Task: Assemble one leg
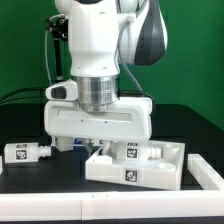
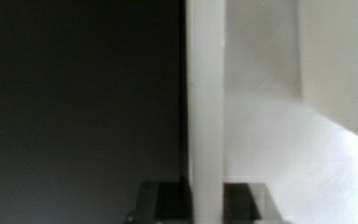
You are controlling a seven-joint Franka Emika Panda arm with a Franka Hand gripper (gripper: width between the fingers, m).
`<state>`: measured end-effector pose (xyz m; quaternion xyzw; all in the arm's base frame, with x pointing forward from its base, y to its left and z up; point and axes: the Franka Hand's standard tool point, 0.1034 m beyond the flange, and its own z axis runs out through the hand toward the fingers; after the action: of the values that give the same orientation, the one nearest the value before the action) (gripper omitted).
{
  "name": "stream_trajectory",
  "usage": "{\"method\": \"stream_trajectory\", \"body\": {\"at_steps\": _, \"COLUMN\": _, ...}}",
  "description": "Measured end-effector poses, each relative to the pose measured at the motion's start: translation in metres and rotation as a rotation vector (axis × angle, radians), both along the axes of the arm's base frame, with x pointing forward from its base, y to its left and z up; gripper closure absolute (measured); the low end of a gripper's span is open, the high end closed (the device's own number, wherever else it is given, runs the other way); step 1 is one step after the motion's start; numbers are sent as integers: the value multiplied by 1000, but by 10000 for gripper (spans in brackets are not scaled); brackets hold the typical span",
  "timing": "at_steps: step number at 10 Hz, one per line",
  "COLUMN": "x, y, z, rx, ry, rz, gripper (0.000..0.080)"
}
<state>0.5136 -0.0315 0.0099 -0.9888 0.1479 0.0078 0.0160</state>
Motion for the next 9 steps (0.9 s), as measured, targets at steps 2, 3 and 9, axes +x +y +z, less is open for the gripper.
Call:
{"method": "stream_trajectory", "body": {"at_steps": 2, "x": 28, "y": 6, "z": 0, "rx": -2, "ry": -52, "rz": 118, "gripper": 744}}
{"method": "stream_trajectory", "body": {"at_steps": 3, "x": 25, "y": 5, "z": 0, "rx": -3, "ry": -49, "rz": 112, "gripper": 744}}
{"method": "stream_trajectory", "body": {"at_steps": 9, "x": 32, "y": 6, "z": 0, "rx": -5, "ry": -57, "rz": 133, "gripper": 744}}
